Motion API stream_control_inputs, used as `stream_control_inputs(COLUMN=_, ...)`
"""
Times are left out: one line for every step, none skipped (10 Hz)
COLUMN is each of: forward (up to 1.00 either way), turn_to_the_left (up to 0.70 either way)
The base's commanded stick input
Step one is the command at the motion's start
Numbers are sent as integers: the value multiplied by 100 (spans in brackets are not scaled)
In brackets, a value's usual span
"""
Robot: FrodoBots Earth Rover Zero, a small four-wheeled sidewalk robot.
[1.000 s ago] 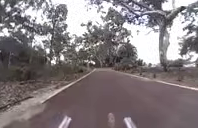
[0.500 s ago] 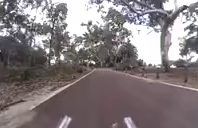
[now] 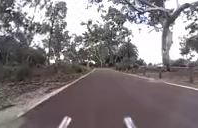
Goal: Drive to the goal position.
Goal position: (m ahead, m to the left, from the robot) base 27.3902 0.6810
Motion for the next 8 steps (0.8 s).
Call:
stream_control_inputs(forward=60, turn_to_the_left=0)
stream_control_inputs(forward=60, turn_to_the_left=0)
stream_control_inputs(forward=60, turn_to_the_left=0)
stream_control_inputs(forward=60, turn_to_the_left=0)
stream_control_inputs(forward=60, turn_to_the_left=0)
stream_control_inputs(forward=60, turn_to_the_left=0)
stream_control_inputs(forward=60, turn_to_the_left=0)
stream_control_inputs(forward=60, turn_to_the_left=0)
